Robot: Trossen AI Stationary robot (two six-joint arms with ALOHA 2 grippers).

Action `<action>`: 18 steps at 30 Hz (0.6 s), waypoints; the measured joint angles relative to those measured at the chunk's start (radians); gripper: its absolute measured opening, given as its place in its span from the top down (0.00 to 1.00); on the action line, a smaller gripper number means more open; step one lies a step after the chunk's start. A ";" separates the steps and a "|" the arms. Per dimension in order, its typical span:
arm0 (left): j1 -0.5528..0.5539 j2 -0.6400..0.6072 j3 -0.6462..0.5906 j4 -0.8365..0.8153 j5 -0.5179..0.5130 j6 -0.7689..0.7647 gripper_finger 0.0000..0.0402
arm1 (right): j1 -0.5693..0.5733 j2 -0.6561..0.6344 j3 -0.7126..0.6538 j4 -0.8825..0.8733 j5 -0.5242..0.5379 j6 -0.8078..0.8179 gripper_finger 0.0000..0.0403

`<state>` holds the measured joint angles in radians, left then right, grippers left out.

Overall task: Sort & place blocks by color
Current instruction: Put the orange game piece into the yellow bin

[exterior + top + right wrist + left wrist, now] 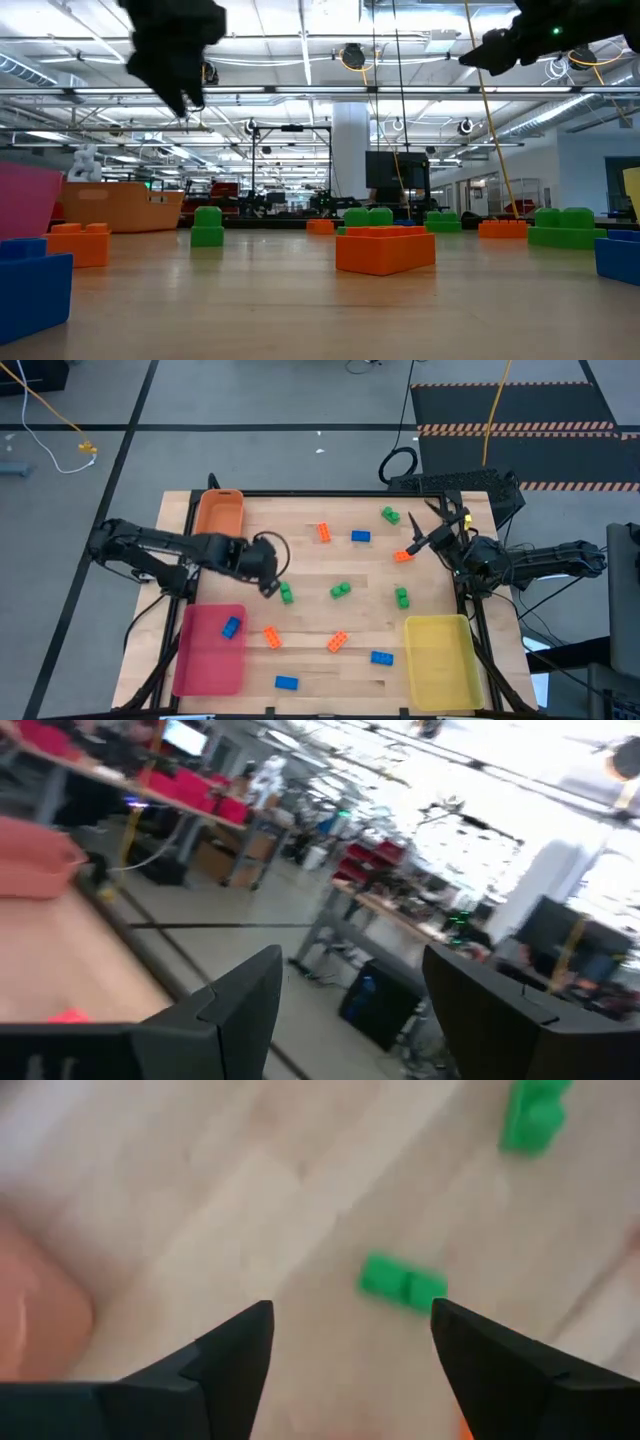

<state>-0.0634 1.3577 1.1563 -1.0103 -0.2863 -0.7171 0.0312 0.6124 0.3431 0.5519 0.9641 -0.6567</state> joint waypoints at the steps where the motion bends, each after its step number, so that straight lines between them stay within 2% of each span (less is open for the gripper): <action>1: 0.030 0.007 -0.002 0.038 0.000 0.056 0.36 | -0.010 0.012 0.000 -0.012 -0.020 0.030 0.40; 6: 0.175 0.044 -0.015 0.215 0.024 0.287 0.41 | -0.094 0.088 0.047 -0.139 -0.130 0.182 0.40; 12: 0.309 0.087 -0.048 0.477 0.174 0.495 0.43 | -0.224 0.222 0.317 -0.652 -0.314 0.407 0.40; 18: 0.387 0.096 -0.118 0.807 0.302 0.598 0.43 | -0.348 0.338 0.512 -1.023 -0.559 0.581 0.40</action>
<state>0.3236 1.4539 1.0386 -0.2033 0.0159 -0.1191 -0.3171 0.9504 0.8551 -0.4711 0.4054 -0.0762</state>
